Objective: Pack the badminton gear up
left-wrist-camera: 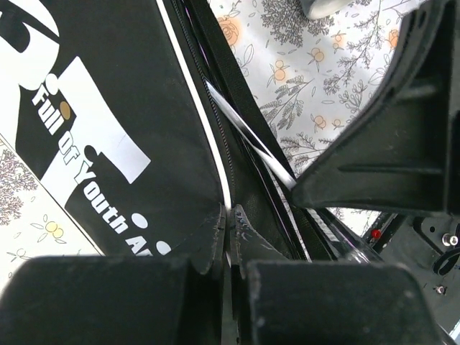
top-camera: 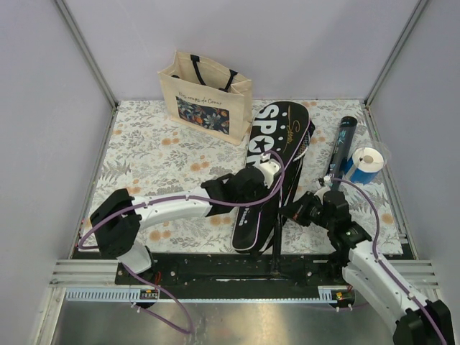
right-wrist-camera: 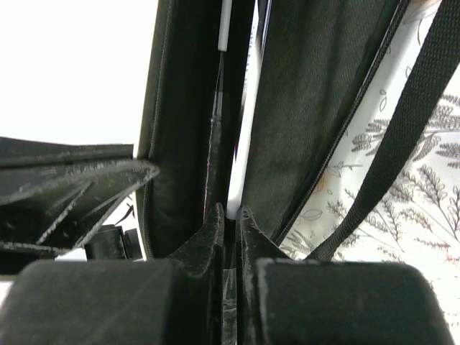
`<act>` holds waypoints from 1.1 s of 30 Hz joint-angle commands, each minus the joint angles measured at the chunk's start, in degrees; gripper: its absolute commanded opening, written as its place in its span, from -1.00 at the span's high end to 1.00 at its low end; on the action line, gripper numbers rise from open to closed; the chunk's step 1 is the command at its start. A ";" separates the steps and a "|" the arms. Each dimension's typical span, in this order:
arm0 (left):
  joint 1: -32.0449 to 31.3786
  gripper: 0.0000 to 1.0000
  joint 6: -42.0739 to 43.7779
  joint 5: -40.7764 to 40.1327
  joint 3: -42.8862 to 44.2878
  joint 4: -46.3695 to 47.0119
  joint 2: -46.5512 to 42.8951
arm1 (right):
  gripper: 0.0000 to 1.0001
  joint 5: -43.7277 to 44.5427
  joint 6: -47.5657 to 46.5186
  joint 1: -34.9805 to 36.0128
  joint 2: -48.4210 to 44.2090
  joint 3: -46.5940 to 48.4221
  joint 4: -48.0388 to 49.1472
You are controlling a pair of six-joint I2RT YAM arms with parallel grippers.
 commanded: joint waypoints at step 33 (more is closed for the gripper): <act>0.69 1.00 -19.34 7.00 -9.86 16.70 -5.53 | 0.89 28.80 7.00 9.85 46.58 7.90 57.52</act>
